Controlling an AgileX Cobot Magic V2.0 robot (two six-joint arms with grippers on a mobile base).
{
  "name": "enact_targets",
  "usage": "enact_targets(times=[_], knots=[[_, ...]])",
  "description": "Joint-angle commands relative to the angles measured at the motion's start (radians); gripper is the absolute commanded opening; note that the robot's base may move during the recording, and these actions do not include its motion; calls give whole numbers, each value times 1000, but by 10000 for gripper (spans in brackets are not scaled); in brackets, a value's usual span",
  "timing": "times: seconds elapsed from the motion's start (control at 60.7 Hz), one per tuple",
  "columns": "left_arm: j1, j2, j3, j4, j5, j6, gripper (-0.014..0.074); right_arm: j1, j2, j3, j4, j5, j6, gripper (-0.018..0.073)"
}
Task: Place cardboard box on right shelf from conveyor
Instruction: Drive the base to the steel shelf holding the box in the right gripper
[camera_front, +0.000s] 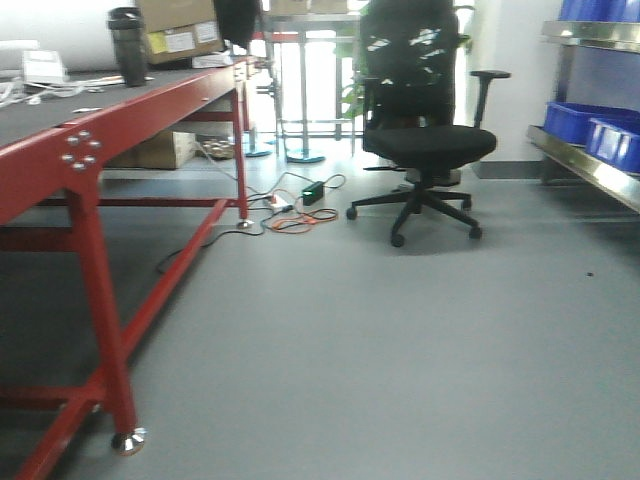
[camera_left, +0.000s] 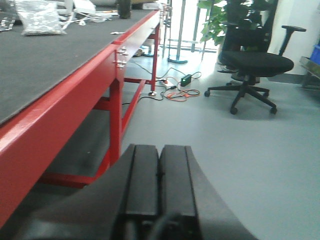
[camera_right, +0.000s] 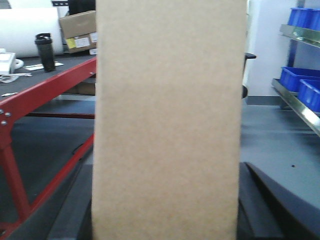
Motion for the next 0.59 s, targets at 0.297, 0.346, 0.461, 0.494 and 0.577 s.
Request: enact_targets(times=[0.297, 0.346, 0.461, 0.494, 0.577], knots=[[1, -10, -3, -5, -82, -3, -119, -6, 6, -32, 0, -107, -9, 55], [1, -10, -3, -5, -82, -3, -119, -6, 6, -32, 0, -107, -9, 55], [1, -10, -3, -5, -82, -3, -119, -6, 6, -32, 0, -107, -9, 55], [1, -10, -3, -5, -82, -3, -119, -6, 6, -32, 0, -107, -9, 55], [1, -10, -3, -5, -82, -3, -119, -6, 6, -32, 0, -107, -9, 55]])
